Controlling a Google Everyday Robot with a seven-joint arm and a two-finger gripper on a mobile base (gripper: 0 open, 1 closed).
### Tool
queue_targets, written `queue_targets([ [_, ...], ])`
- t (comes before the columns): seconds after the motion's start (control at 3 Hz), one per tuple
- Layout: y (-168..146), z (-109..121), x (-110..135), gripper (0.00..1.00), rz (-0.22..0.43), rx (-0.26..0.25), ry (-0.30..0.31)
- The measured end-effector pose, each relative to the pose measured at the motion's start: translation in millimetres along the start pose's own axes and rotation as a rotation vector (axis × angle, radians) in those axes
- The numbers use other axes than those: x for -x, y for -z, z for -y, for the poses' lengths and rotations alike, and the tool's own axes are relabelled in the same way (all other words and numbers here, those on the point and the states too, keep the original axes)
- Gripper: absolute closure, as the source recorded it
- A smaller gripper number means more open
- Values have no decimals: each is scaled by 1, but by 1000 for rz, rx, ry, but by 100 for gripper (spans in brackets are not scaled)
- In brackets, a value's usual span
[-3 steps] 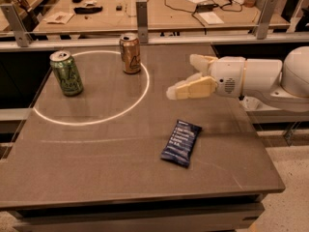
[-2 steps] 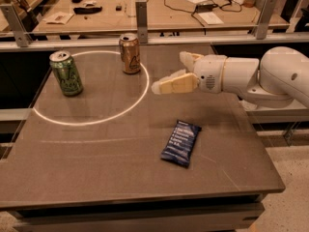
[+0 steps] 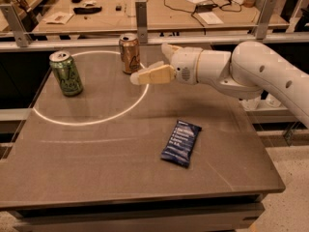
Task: Knock green can over
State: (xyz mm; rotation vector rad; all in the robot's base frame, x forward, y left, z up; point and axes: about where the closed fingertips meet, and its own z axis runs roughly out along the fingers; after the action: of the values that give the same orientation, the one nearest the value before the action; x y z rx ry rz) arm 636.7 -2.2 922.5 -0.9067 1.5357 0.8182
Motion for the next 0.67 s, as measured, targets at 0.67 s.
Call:
queue_targets([
  [0.67,-52,-12,6,0,-3,47,34],
])
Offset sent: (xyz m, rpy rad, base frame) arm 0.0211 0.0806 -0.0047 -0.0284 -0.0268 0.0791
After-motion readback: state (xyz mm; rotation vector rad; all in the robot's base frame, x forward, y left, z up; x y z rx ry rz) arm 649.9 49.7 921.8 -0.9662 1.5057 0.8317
